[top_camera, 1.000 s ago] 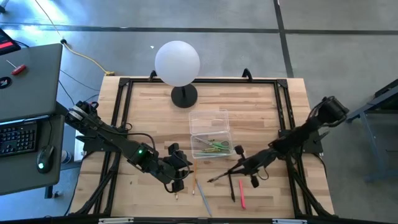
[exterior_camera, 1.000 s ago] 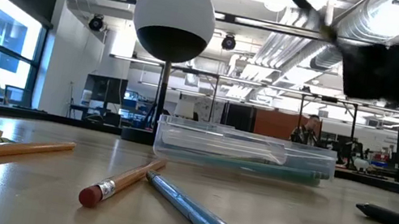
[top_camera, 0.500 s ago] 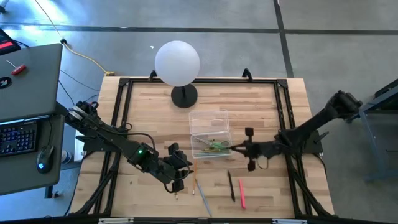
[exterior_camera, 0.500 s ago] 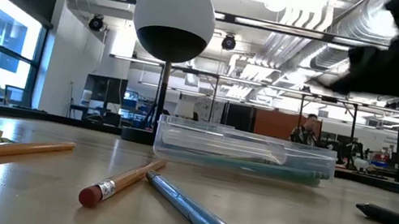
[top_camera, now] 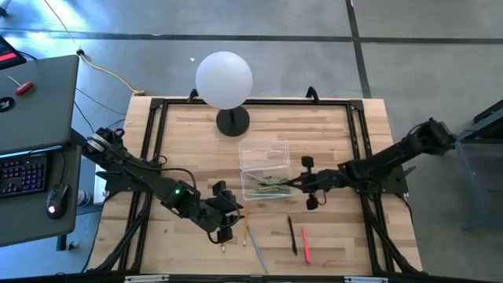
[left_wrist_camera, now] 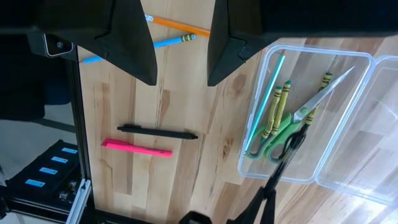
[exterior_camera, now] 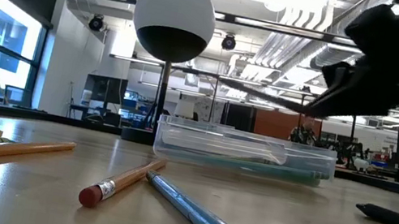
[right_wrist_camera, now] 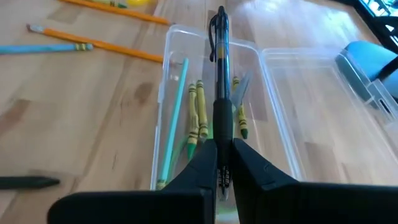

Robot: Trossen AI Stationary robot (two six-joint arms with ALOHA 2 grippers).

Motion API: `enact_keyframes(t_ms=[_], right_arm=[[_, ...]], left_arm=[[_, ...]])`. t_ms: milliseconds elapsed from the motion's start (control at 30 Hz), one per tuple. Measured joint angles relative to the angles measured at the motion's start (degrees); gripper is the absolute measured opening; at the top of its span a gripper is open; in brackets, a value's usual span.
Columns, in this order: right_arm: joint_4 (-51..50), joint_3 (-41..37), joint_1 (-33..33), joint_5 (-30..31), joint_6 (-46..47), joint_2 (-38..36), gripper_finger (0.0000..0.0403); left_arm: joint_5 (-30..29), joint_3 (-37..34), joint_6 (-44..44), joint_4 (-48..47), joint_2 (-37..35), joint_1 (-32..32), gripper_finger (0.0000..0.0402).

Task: Pick & place school supplies into a supply box
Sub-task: Put the black transparent pen into the transparent supply box

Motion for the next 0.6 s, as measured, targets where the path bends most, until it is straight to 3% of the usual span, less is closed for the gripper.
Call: enact_keyframes(t_ms=[300,600], right_arm=[[-10.3,11.8,-2.4,2.4,-2.7,14.3,0.0018],[-10.6,13.4,-3.4,1.5,-3.0,16.6,0.0075]], left_arm=[[0.0,0.0,0.0,0.0,0.0,0.0,0.0172],[0.0,0.0,0.0,0.0,0.0,0.0,0.0172]])
